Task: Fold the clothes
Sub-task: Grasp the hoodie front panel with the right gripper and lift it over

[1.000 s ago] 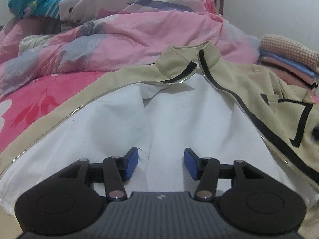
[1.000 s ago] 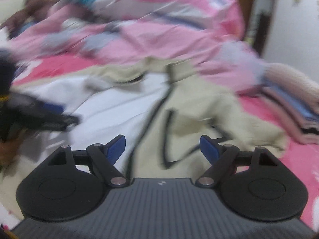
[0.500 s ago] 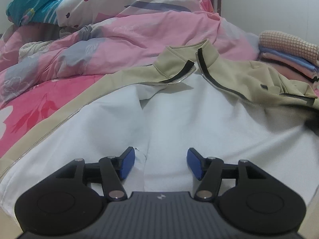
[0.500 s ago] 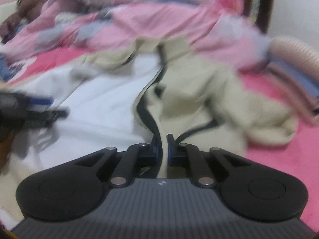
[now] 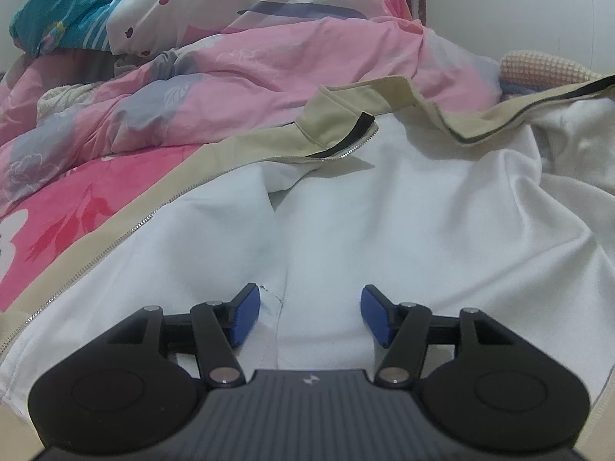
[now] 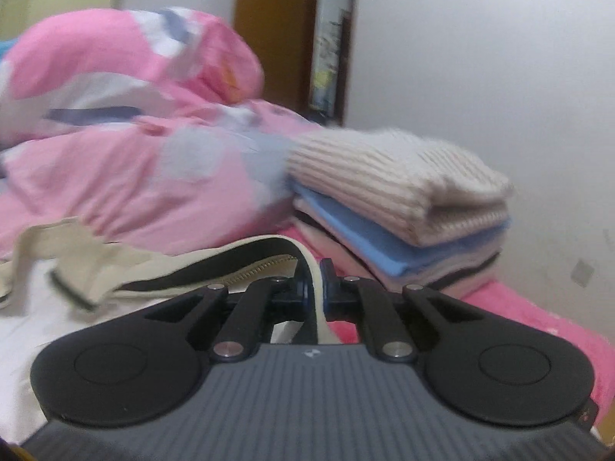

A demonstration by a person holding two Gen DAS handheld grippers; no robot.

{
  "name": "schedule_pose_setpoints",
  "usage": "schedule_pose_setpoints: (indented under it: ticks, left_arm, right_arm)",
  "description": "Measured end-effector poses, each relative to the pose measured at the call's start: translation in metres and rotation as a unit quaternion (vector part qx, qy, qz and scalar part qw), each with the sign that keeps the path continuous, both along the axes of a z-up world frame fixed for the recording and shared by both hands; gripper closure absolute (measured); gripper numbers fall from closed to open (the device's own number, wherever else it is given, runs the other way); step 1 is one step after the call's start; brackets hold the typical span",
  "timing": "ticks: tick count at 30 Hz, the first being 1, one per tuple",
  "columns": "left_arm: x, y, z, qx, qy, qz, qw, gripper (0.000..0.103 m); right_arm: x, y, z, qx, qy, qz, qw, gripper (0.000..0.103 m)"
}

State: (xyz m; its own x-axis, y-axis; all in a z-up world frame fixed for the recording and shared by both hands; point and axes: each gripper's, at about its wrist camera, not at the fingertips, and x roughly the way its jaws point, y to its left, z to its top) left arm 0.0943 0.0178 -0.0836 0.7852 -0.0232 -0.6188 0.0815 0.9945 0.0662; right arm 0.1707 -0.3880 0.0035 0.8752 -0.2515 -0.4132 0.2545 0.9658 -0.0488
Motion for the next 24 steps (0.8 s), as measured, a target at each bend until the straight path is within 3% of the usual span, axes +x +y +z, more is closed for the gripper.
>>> schedule_pose_setpoints:
  ticks: [3, 7, 9, 13, 15, 18, 21, 24]
  left_arm:
    - [0.000, -0.002, 0.000, 0.010, 0.001, 0.001, 1.0000, 0.042]
    - [0.000, -0.004, 0.000, 0.019, 0.002, 0.001, 0.9998, 0.042]
    - [0.000, -0.005, 0.000, 0.021, 0.003, 0.001, 0.9998, 0.042]
    - [0.001, -0.005, 0.001, 0.021, 0.004, 0.001, 0.9998, 0.042]
    - [0.001, -0.005, 0.001, 0.021, 0.004, 0.001, 0.9998, 0.042]
    - [0.001, -0.005, 0.001, 0.021, 0.003, 0.000, 0.9998, 0.041]
    - [0.001, -0.005, 0.001, 0.020, 0.003, 0.001, 0.9998, 0.041]
    - [0.001, -0.004, 0.001, 0.016, 0.004, 0.000, 0.9999, 0.041]
  right_arm:
    - [0.022, -0.033, -0.029, 0.009, 0.025, -0.055, 0.998, 0.099]
    - [0.032, -0.082, -0.079, 0.101, 0.064, -0.110, 0.987, 0.094]
    - [0.027, -0.101, -0.096, 0.154, 0.072, -0.110, 0.979, 0.084]
    - [-0.039, -0.117, -0.074, 0.255, -0.012, -0.092, 0.962, 0.040]
    - [-0.081, -0.118, -0.060, 0.304, -0.053, -0.069, 0.949, 0.034]
    - [-0.129, -0.100, -0.057, 0.407, -0.032, 0.005, 0.913, 0.022]
    - [-0.150, -0.071, -0.084, 0.504, 0.042, 0.053, 0.861, 0.021]
    - [-0.155, -0.034, -0.130, 0.562, 0.122, 0.058, 0.816, 0.021]
